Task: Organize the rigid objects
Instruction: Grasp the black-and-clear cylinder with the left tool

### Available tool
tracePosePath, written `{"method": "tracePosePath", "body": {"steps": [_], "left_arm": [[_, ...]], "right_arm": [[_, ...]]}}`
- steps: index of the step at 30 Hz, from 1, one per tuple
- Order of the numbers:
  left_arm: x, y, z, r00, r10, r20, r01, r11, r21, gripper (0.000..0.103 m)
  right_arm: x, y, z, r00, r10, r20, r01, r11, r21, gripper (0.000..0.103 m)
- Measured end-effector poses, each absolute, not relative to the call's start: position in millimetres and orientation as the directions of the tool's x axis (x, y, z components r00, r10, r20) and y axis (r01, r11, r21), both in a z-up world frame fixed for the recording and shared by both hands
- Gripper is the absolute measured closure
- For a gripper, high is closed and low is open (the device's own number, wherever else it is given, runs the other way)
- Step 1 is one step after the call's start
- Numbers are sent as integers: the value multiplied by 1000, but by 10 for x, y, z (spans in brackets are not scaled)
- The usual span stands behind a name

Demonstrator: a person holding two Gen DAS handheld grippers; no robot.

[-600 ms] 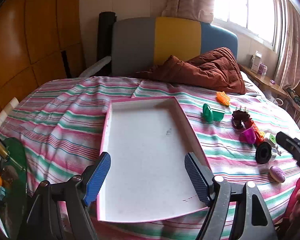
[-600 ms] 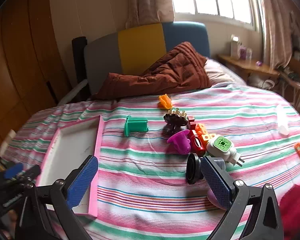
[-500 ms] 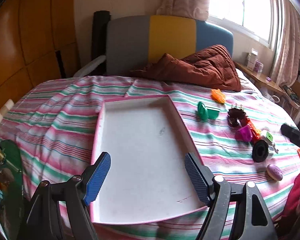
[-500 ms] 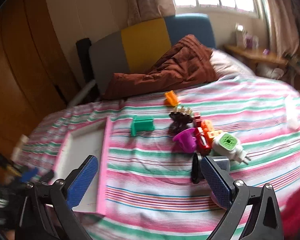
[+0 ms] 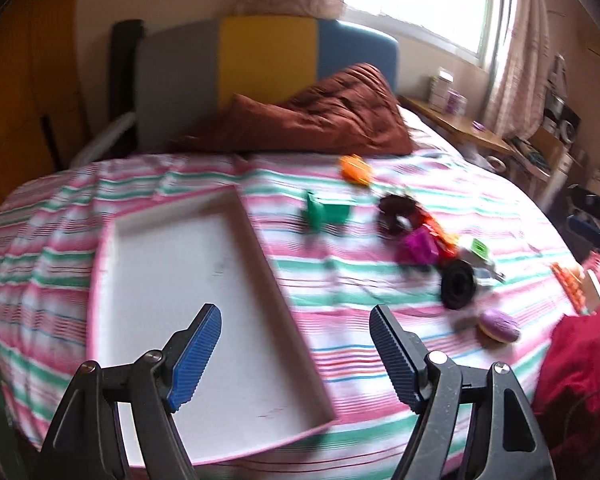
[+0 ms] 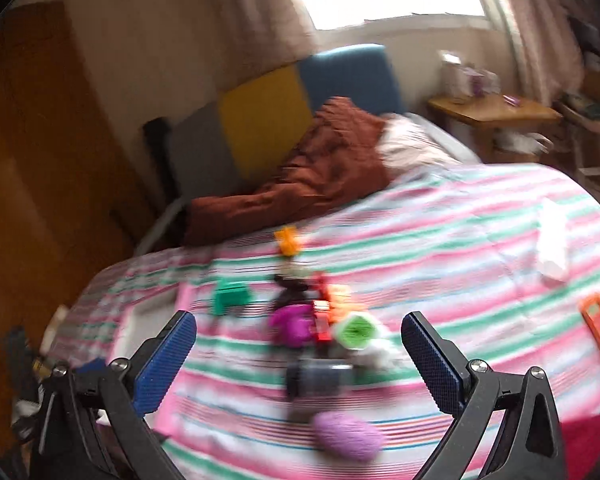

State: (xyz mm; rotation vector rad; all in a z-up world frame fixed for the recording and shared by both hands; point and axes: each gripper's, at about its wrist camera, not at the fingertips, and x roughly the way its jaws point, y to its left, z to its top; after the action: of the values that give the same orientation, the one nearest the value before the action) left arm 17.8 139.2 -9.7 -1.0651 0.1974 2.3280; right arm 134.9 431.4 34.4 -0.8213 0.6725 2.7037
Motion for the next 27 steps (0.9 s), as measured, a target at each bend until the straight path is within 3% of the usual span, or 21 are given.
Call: {"method": "tracePosePath", "body": {"steps": [7, 15, 23, 27], "left_arm": [[283, 2075, -290, -333, 507, -795, -692, -704, -159, 25], [306, 2896, -492, -183, 540, -821, -746, -621, -241, 24], [260, 3363, -644, -148, 504, -851, -773, -596, -219, 11], [312, 3471, -671, -192, 506, -841, -766, -613, -194, 11]], "right_arm": [[1525, 4819, -244, -728, 110, -677, -514, -740, 433, 0], [1582, 5023, -296, -745, 115, -657, -542, -679, 496, 0], [1565, 5037, -297, -749, 95, -655, -527, -685, 503, 0], [1596, 5046, -272, -761, 94, -642, -516, -687, 511, 0]]}}
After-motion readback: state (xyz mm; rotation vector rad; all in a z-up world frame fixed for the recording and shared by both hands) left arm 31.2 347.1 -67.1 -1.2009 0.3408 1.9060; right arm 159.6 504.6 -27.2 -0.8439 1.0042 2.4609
